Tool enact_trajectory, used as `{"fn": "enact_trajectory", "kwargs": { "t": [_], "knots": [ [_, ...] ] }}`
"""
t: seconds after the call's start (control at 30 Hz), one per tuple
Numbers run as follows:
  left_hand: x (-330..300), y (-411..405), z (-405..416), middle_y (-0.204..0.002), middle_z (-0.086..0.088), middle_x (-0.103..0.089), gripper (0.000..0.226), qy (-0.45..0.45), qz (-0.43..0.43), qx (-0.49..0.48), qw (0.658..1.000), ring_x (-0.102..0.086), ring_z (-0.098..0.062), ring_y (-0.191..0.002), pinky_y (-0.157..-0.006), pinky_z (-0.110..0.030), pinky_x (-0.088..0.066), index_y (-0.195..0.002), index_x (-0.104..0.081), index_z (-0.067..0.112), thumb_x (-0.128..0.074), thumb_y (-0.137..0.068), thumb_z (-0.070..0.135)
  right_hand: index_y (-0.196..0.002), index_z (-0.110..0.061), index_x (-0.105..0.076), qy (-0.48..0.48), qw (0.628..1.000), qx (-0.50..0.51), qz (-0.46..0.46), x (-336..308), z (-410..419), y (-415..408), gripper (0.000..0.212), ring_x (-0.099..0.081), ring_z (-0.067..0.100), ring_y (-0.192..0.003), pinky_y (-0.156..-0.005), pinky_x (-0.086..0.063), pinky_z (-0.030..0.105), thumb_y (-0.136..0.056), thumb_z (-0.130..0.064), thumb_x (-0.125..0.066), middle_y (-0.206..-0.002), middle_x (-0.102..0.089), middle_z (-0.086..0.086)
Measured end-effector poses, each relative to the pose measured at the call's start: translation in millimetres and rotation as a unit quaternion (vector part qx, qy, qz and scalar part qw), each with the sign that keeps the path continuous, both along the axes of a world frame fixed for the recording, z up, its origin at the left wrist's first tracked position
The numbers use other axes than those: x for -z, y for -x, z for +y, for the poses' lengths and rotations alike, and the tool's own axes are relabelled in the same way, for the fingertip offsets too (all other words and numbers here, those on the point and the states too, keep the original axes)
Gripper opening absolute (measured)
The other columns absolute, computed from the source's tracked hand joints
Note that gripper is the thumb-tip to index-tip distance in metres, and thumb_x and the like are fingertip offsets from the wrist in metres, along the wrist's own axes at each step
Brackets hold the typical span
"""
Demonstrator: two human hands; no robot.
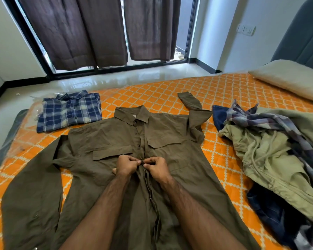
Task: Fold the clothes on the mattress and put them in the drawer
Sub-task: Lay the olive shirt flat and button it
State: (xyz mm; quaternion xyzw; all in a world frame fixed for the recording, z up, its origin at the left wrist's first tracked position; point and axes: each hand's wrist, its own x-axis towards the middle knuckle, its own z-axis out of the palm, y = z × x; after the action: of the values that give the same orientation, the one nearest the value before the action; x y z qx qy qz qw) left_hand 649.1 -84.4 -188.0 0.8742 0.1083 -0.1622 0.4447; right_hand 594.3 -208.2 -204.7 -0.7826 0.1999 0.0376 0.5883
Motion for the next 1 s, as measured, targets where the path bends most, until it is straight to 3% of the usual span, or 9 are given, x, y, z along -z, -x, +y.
{"fn": "enact_trajectory", "kwargs": {
  "t": [0.17,0.27,0.37,0.47,0.57,0.67,0.8,0.9,1.0],
  "knots": [
    [-4,1,-3,-0.061,0.013,-0.067,0.039,0.009,-0.005,-0.014,1.0,-0.068,-0.022,-0.09,-0.107,-0.047,-0.04,-0.044,-0.068,0.027,-0.083,-0.079,0.018,-0.075,-0.059,-0.07,0.037,0.998,-0.043,0.001,18,-5,-2,0.017,-0.068,0.005,-0.109,-0.108,-0.048,0.043,-0.072,-0.043,-0.069,-0.104,-0.076,-0.017],
    [-11,5,2,-0.066,0.0,-0.072,0.03,0.066,-0.014,0.005,0.998,-0.068,-0.024,-0.079,-0.091,-0.041,-0.05,-0.057,-0.072,0.021,-0.077,-0.086,0.015,-0.091,-0.039,-0.078,0.074,0.997,-0.027,0.008,-18,-1,7,0.016,-0.069,0.009,-0.104,-0.103,-0.052,0.04,-0.083,-0.035,-0.065,-0.103,-0.077,-0.01],
    [-21,-6,11,-0.071,-0.007,-0.073,0.029,0.071,-0.019,0.042,0.996,-0.064,-0.02,-0.064,-0.065,-0.03,-0.05,-0.071,-0.073,0.014,-0.064,-0.098,0.016,-0.103,-0.024,-0.072,0.2,0.979,-0.008,-0.038,-51,3,-9,0.012,-0.065,0.012,-0.098,-0.092,-0.054,0.036,-0.095,-0.026,-0.062,-0.107,-0.071,-0.004],
    [-34,-28,14,-0.099,-0.007,-0.071,0.014,0.017,-0.13,0.038,0.991,-0.066,-0.02,-0.089,-0.074,-0.029,-0.054,-0.099,-0.07,0.013,-0.057,-0.099,0.006,-0.112,-0.017,-0.058,0.275,0.957,-0.013,-0.093,-74,10,-40,0.021,-0.06,0.021,-0.102,-0.091,-0.052,0.042,-0.094,-0.027,-0.062,-0.112,-0.059,0.002],
    [-36,-52,10,-0.11,-0.008,-0.064,0.018,-0.014,-0.192,0.043,0.98,-0.062,-0.018,-0.096,-0.071,-0.014,-0.047,-0.109,-0.064,0.008,-0.056,-0.096,0.0,-0.127,-0.014,-0.047,0.331,0.941,-0.046,-0.054,-71,8,-70,0.043,-0.054,0.026,-0.117,-0.098,-0.047,0.04,-0.091,-0.025,-0.066,-0.127,-0.052,0.007],
    [-27,-59,-4,-0.118,-0.013,-0.058,0.029,-0.105,-0.133,0.102,0.98,-0.058,-0.029,-0.111,-0.093,-0.035,-0.05,-0.115,-0.06,0.007,-0.068,-0.093,0.024,-0.119,-0.016,-0.055,0.312,0.95,-0.012,-0.014,-47,-8,-75,0.044,-0.059,0.027,-0.112,-0.096,-0.051,0.039,-0.082,-0.029,-0.076,-0.122,-0.057,0.006],
    [-12,-50,-21,-0.132,-0.018,-0.047,0.078,-0.222,-0.126,0.089,0.963,-0.048,-0.037,-0.124,-0.102,-0.043,-0.042,-0.129,-0.046,0.004,-0.067,-0.082,0.062,-0.092,-0.019,-0.065,0.193,0.969,0.099,-0.115,-13,-21,-57,0.019,-0.063,0.008,-0.079,-0.073,-0.054,0.028,-0.076,-0.021,-0.076,-0.091,-0.066,-0.003],
    [-5,-45,-29,-0.134,-0.021,-0.046,0.088,-0.252,-0.151,0.068,0.953,-0.047,-0.04,-0.125,-0.102,-0.045,-0.041,-0.129,-0.04,0.003,-0.07,-0.076,0.066,-0.094,-0.013,-0.069,0.156,0.967,0.123,-0.159,-7,-27,-53,0.017,-0.061,-0.004,-0.075,-0.069,-0.049,0.01,-0.079,-0.012,-0.078,-0.097,-0.062,0.0],
    [-10,-49,-26,-0.134,-0.022,-0.046,0.086,-0.228,-0.149,0.066,0.96,-0.047,-0.041,-0.126,-0.103,-0.043,-0.041,-0.128,-0.039,0.001,-0.076,-0.076,0.058,-0.094,-0.01,-0.072,0.133,0.971,0.141,-0.137,-9,-30,-61,0.022,-0.061,-0.011,-0.07,-0.066,-0.046,0.003,-0.076,-0.013,-0.086,-0.101,-0.062,0.005]
  ]
}}
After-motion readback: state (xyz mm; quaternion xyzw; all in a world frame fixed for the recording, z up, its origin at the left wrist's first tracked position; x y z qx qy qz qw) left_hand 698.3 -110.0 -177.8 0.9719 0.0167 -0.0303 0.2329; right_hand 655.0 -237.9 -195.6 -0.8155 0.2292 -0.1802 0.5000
